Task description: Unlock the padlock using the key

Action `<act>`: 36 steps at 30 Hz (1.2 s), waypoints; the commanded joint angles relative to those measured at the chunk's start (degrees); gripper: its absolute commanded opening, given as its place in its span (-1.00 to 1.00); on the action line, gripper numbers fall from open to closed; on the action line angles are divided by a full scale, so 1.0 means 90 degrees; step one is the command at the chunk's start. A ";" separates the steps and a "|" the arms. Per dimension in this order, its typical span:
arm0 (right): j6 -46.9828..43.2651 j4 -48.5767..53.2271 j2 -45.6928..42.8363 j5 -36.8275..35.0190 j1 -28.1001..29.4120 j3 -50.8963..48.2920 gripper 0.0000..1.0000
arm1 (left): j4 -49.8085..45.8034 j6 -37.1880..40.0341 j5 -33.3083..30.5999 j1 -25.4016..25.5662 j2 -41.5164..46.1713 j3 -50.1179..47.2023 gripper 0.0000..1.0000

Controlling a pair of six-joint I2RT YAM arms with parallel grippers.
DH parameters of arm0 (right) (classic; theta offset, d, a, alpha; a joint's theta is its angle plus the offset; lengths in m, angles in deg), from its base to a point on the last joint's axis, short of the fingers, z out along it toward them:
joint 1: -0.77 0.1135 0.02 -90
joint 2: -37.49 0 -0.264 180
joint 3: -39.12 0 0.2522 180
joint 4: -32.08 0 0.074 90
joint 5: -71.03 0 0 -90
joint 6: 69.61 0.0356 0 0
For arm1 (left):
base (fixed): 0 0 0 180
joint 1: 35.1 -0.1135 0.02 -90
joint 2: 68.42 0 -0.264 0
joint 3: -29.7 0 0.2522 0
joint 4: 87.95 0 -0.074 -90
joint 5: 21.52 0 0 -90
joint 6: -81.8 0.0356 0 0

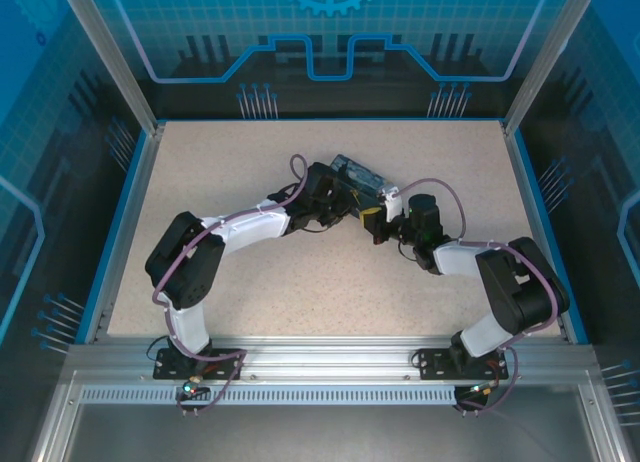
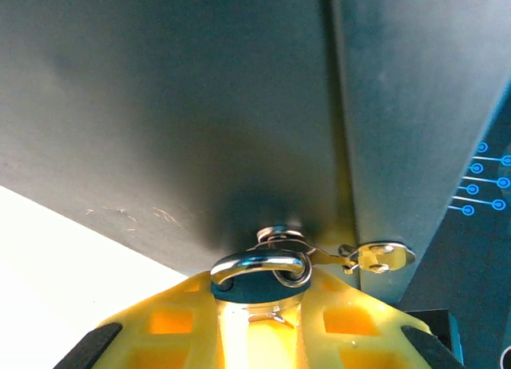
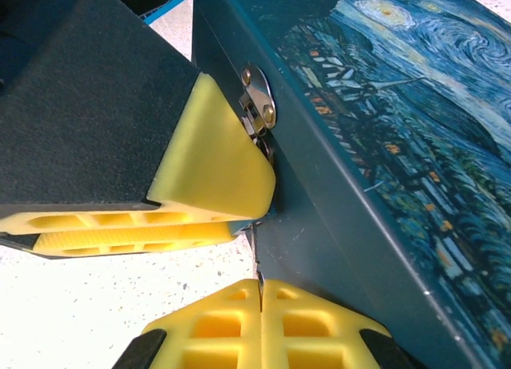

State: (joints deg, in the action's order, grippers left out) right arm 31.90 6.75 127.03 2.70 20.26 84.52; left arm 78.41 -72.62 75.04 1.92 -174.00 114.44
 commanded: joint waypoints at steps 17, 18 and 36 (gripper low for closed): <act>0.0007 -0.0754 -0.0193 0.0551 -0.0102 0.0265 -1.00 | 0.0351 0.0095 0.0871 0.0082 0.0089 -0.0100 -0.64; -0.0016 -0.0722 -0.0193 0.0524 -0.0101 0.0276 -1.00 | 0.0337 0.0106 0.0890 0.0086 0.0098 -0.0099 -0.64; -0.0849 0.0211 -0.0603 0.0014 0.0261 0.0471 -1.00 | 0.0071 0.0331 0.0988 0.0068 -0.0020 0.0024 -0.64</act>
State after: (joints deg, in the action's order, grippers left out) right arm 27.09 12.52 124.47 1.28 20.69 86.05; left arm 79.87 -72.14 77.97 1.06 -174.00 114.00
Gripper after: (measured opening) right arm 0.042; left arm 0.213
